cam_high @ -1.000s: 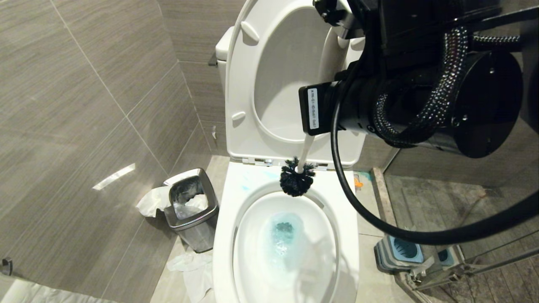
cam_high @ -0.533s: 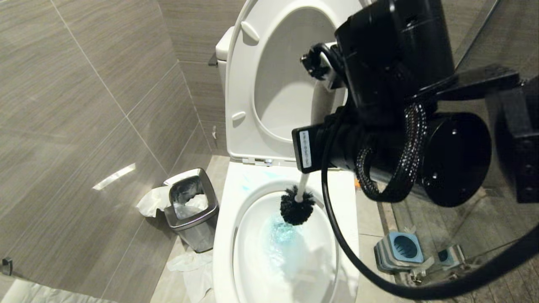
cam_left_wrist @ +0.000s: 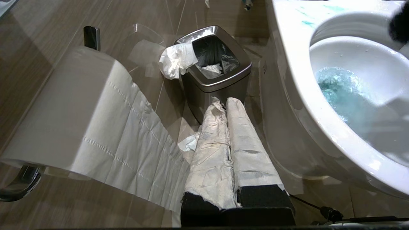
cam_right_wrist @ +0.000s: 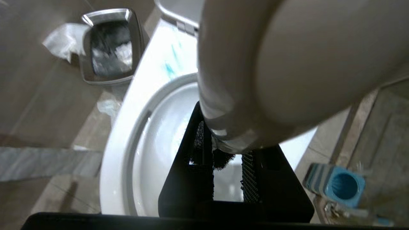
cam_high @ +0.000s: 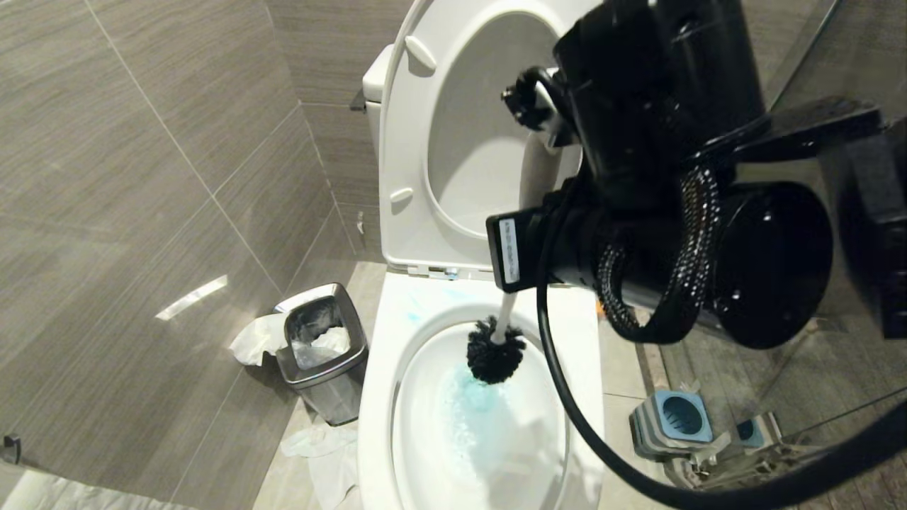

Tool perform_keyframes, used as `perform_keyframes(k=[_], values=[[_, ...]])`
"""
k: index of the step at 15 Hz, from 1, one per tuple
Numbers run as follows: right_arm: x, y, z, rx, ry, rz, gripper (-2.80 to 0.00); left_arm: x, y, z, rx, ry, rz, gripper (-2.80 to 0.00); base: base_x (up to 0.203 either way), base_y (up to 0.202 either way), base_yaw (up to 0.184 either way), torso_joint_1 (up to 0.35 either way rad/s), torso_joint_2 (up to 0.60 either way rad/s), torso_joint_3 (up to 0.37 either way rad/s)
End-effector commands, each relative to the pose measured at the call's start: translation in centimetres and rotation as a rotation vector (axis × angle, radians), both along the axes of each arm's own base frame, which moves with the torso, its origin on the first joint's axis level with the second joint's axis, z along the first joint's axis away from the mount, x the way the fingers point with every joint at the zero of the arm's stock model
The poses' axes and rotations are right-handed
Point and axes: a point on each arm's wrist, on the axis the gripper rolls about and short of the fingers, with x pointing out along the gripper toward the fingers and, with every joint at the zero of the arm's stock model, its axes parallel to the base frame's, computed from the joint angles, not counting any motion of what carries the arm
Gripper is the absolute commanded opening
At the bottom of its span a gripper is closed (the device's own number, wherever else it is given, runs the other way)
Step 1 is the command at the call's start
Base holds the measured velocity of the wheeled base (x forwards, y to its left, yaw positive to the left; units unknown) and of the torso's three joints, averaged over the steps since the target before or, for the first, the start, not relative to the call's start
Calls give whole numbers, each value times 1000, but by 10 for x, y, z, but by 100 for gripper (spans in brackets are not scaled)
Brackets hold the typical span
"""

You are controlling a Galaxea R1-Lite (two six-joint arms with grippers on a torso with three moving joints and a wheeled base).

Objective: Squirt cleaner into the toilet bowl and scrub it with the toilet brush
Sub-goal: Put the toilet brush back

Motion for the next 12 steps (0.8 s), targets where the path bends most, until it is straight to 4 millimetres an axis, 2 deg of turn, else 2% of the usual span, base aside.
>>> perform_keyframes(k=[1, 3, 12], values=[[0, 1, -4, -7, 8, -5, -280, 0, 0, 0, 0, 1, -1, -280, 0, 0, 0, 0, 0, 0], [-1, -1, 14, 34, -29, -1, -280, 0, 0, 0, 0, 1, 0, -280, 0, 0, 0, 0, 0, 0], [-3, -3, 16, 36, -32, 3, -280, 0, 0, 0, 0, 1, 0, -280, 0, 0, 0, 0, 0, 0]])
